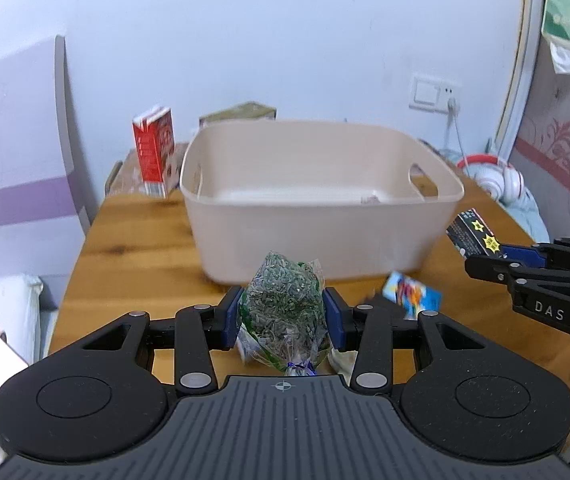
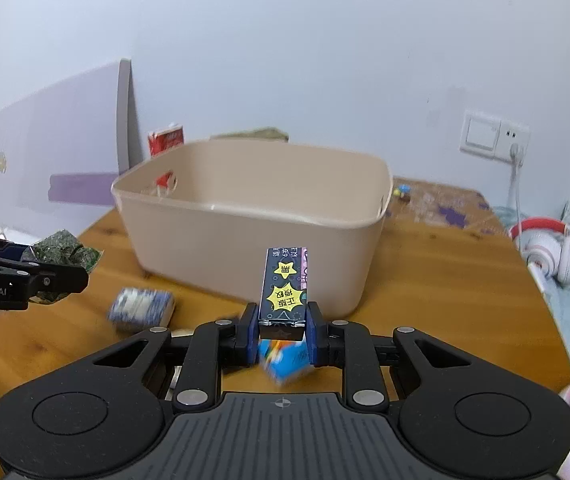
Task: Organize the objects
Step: 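Lift both held items and carry them over the beige bin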
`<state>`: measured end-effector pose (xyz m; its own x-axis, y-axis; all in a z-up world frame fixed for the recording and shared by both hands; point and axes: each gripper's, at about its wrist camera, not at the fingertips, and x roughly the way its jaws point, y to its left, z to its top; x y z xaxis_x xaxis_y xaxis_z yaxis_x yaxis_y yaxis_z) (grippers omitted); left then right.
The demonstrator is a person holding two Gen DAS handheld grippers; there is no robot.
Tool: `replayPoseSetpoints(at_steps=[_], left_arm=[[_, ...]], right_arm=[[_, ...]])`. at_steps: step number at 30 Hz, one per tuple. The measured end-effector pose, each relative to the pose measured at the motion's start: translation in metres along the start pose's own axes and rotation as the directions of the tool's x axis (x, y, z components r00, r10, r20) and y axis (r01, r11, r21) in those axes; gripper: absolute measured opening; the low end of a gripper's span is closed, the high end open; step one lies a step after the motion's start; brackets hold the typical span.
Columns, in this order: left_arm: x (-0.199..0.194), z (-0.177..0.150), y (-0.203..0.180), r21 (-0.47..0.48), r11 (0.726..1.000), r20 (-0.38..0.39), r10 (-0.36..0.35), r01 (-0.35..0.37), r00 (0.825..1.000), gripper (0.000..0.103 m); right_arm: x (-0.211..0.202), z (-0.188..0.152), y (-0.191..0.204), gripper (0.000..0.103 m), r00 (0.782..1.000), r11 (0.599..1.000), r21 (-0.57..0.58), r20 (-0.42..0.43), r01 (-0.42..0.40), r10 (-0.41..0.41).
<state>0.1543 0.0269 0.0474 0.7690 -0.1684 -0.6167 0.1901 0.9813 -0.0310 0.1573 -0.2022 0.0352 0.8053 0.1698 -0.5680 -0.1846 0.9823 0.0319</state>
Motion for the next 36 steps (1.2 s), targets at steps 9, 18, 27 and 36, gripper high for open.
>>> replayPoseSetpoints(at_steps=[9,18,27,36], left_arm=[[0.012,0.039,-0.004,0.018,1.000,0.052,0.012,-0.013,0.999,0.043],[0.041,0.067,-0.007,0.020,0.999,0.071,0.028,-0.029,0.997,0.043],[0.085,0.090,-0.020,0.040,0.998,0.054,0.042,-0.044,0.998,0.043],[0.137,0.091,-0.027,0.062,0.996,-0.046,0.063,-0.060,0.997,0.043]], right_arm=[[0.008,0.033,-0.014,0.022,0.999,1.000,0.002,0.050,0.013,-0.013],[0.021,0.057,-0.020,0.022,0.997,1.000,-0.012,0.078,0.018,-0.017],[0.039,0.081,-0.023,0.022,0.997,0.999,-0.038,0.069,0.032,-0.029],[0.067,0.091,-0.028,0.022,0.999,0.998,-0.053,0.014,0.037,-0.037]])
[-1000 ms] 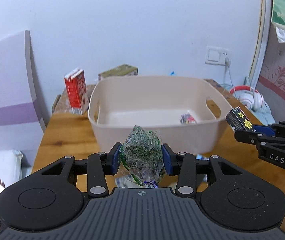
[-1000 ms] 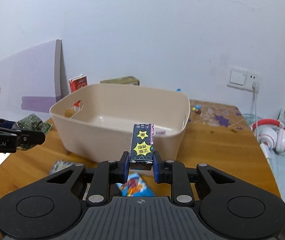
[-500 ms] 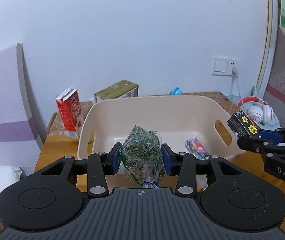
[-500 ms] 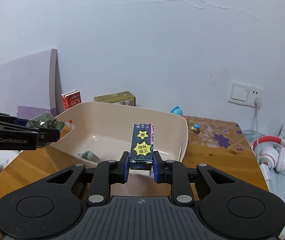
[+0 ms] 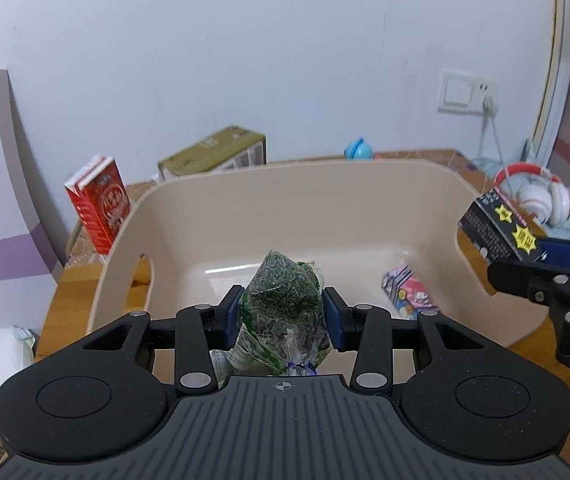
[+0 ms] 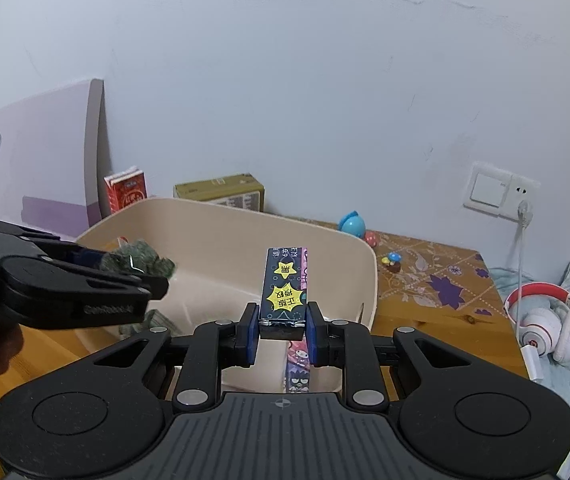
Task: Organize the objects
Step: 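Lift both held items and carry them over the beige bin, then open both grippers to drop the star box and seaweed bag into the bin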
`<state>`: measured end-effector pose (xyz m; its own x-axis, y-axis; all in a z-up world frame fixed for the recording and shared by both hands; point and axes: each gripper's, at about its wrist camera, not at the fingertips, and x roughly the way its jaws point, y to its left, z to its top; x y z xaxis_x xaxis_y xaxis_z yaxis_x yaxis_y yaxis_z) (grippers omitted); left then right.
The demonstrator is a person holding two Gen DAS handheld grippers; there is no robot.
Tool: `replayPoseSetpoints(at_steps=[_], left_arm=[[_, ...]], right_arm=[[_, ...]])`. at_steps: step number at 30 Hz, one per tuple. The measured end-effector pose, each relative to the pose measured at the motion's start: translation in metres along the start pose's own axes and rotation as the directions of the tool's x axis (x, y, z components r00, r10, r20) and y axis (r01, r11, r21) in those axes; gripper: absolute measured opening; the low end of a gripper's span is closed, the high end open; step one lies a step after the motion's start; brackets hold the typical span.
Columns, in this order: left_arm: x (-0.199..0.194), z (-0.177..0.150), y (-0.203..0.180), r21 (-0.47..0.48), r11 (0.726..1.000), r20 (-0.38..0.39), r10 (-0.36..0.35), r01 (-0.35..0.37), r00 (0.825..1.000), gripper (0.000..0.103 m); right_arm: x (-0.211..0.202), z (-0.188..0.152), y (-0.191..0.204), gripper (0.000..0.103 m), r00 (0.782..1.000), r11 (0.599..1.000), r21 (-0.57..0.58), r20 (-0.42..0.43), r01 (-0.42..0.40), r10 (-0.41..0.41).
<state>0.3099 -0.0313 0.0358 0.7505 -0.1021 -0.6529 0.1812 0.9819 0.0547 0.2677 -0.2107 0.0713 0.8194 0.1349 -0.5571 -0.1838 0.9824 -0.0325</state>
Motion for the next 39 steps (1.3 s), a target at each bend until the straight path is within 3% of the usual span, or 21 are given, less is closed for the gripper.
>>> replayPoseSetpoints(at_steps=[13,17,20,27,30,39], left_arm=[[0.036,-0.008,0.001,0.000,1.000,-0.112,0.009,-0.009,0.994,0.044],[0.031,-0.008,0.001,-0.010,1.000,-0.097,0.020,-0.021,0.995,0.056],[0.023,-0.008,0.003,-0.019,1.000,-0.070,0.019,-0.020,0.997,0.066],[-0.001,-0.006,0.002,-0.018,0.998,-0.008,0.057,-0.057,0.998,0.077],[-0.013,-0.006,0.003,-0.022,0.998,0.014,0.064,-0.064,0.998,0.081],[-0.051,-0.015,0.011,-0.056,0.996,0.051,0.077,-0.075,0.996,0.083]], right_arm=[[0.040,-0.005,-0.006,0.022,0.993,1.000,-0.023,-0.122,-0.008,0.005],[0.045,-0.009,-0.007,0.023,0.990,1.000,-0.015,-0.140,-0.007,0.004],[0.043,-0.012,-0.008,0.037,0.992,1.000,-0.012,-0.126,0.001,-0.003],[0.022,-0.009,-0.009,0.068,0.998,1.000,0.004,-0.064,0.009,-0.008],[0.010,-0.008,-0.009,0.077,0.999,1.000,0.005,-0.033,0.013,-0.012],[-0.025,-0.009,-0.010,0.090,1.000,1.000,0.023,0.007,0.002,-0.002]])
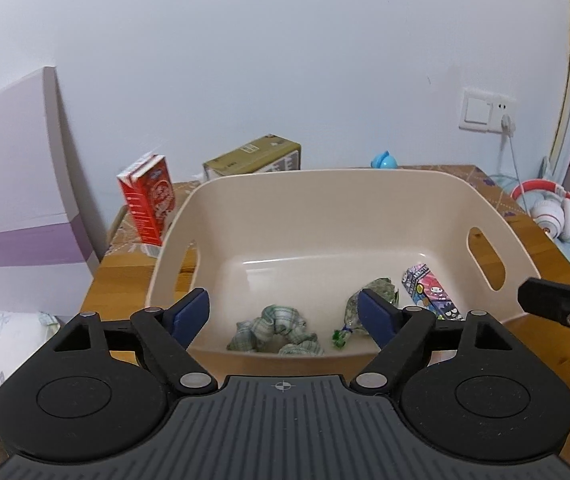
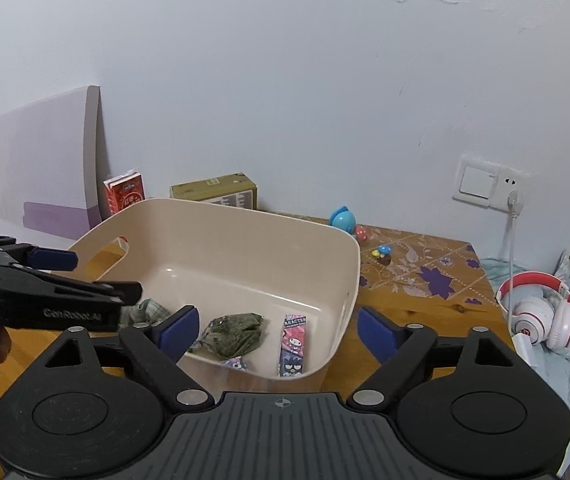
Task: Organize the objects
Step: 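Open both grippers to drop the star box and seaweed bag into the bin, then pull both grippers back toward the remaining items on the table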
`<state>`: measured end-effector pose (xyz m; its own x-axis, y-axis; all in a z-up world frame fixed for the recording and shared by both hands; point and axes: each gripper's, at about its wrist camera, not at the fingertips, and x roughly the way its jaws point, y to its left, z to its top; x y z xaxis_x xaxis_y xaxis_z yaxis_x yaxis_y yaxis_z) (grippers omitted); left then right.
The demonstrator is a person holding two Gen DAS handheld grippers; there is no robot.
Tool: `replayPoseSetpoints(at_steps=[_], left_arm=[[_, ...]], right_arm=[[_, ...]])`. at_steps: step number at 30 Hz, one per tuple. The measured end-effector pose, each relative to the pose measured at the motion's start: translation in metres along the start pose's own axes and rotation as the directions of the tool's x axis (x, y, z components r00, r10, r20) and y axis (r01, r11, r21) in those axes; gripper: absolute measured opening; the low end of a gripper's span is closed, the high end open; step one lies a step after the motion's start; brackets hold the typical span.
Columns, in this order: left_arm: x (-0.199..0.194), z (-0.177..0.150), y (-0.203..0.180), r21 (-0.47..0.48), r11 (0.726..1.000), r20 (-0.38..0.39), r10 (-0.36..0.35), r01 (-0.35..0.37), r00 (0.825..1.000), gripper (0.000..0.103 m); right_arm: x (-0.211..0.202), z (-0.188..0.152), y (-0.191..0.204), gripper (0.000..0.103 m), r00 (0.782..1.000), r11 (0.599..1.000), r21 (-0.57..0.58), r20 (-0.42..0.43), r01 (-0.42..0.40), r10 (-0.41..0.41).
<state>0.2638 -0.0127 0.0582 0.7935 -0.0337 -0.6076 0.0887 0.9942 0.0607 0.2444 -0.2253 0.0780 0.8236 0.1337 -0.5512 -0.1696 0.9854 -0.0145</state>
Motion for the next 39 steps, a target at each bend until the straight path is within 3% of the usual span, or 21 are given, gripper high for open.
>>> replayPoseSetpoints(at_steps=[16,29,39], left_arm=[[-0.038,-0.037,0.014,-0.004,1.000,-0.048,0.018,-0.018,0.999,0.085],[-0.010,-0.074,0.016,-0.010,1.000,-0.183,0.011,-0.013,0.983,0.085],[0.018,-0.092,0.022,-0.068,0.998,-0.281,-0.002,-0.018,0.960,0.085]], right_arm=[[-0.013,-0.036,0.009,0.096,0.998,0.999,-0.029,-0.059,-0.019,0.017],[0.012,-0.073,0.010,0.097,0.986,0.998,-0.056,-0.167,-0.019,0.010],[0.036,-0.094,0.008,0.098,0.971,0.997,-0.069,-0.239,-0.045,0.027]])
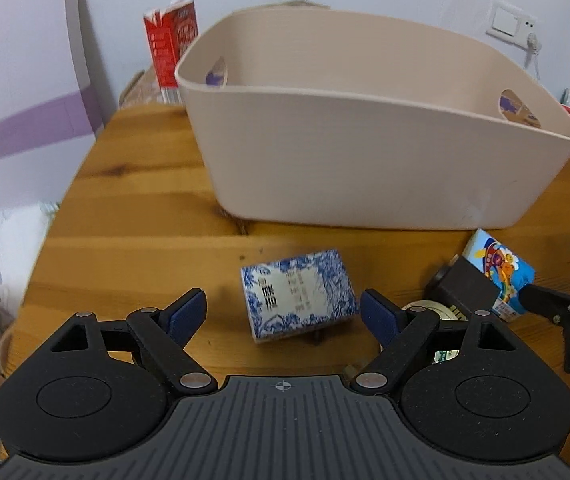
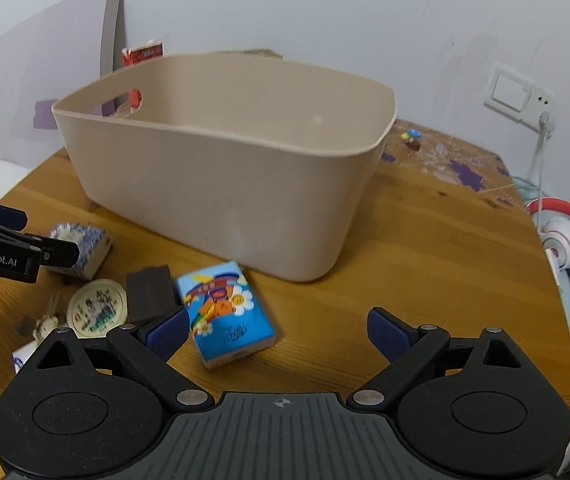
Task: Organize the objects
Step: 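Pull both grippers back toward the remaining items on the table, then grasp the blue tissue pack with the right gripper while the left grasps the patterned box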
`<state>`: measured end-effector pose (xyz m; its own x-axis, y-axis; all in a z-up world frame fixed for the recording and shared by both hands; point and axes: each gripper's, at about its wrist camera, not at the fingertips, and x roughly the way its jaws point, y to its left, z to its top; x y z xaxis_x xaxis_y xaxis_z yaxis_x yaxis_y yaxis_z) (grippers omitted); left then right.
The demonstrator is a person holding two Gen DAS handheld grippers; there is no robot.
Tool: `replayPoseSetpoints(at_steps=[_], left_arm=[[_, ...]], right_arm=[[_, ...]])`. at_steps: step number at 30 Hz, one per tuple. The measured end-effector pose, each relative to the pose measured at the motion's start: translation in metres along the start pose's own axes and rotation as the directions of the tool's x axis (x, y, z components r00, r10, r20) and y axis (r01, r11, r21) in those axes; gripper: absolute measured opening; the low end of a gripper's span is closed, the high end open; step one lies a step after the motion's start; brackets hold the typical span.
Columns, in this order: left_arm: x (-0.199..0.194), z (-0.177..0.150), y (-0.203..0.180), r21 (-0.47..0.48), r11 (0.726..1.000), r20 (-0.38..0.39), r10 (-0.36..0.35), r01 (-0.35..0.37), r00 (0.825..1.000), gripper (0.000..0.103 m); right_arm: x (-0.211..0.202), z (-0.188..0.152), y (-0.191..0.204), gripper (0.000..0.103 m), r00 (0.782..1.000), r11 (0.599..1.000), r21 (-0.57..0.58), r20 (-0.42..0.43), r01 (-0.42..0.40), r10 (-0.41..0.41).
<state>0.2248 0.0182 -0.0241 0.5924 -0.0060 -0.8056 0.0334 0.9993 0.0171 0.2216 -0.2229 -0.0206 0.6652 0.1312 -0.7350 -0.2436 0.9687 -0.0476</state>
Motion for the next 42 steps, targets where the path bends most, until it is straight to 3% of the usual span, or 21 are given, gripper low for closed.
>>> replayPoseSetpoints(at_steps=[8,16,18,22,27,33,42], left_arm=[[0.015,0.005,0.003,-0.050,0.998,-0.034,-0.037,0.035,0.999,0.085],[0.028,0.003,0.000,-0.041,0.999,-0.043,-0.018,0.016,0.999,0.085],[0.030,0.003,0.000,-0.032,0.999,-0.036,-0.012,0.011,0.999,0.083],[0.028,0.002,0.000,-0.023,1.000,-0.019,0.002,-0.002,1.000,0.068],[0.028,0.003,0.003,-0.025,1.000,-0.016,-0.007,0.007,1.000,0.067],[0.017,0.003,0.006,-0.027,0.999,0.014,-0.017,0.017,1.000,0.066],[-0.010,0.001,0.000,-0.025,1.000,0.060,-0.014,0.016,0.998,0.066]], right_arm=[[0.022,-0.006,0.004,0.098,0.999,0.999,-0.029,-0.040,-0.027,0.026],[0.036,-0.006,0.008,0.097,0.997,0.997,-0.050,-0.052,-0.054,0.051],[0.037,-0.006,0.010,0.092,0.997,0.997,-0.059,-0.045,-0.059,0.056],[0.037,-0.006,0.012,0.081,0.996,0.994,-0.074,-0.034,-0.085,0.083],[0.031,-0.004,0.015,0.051,0.992,0.988,-0.093,-0.030,-0.123,0.120],[0.024,-0.007,0.019,0.045,0.994,0.986,-0.121,-0.023,-0.111,0.109],[0.004,-0.009,0.010,0.044,0.994,0.989,-0.099,-0.002,-0.108,0.108]])
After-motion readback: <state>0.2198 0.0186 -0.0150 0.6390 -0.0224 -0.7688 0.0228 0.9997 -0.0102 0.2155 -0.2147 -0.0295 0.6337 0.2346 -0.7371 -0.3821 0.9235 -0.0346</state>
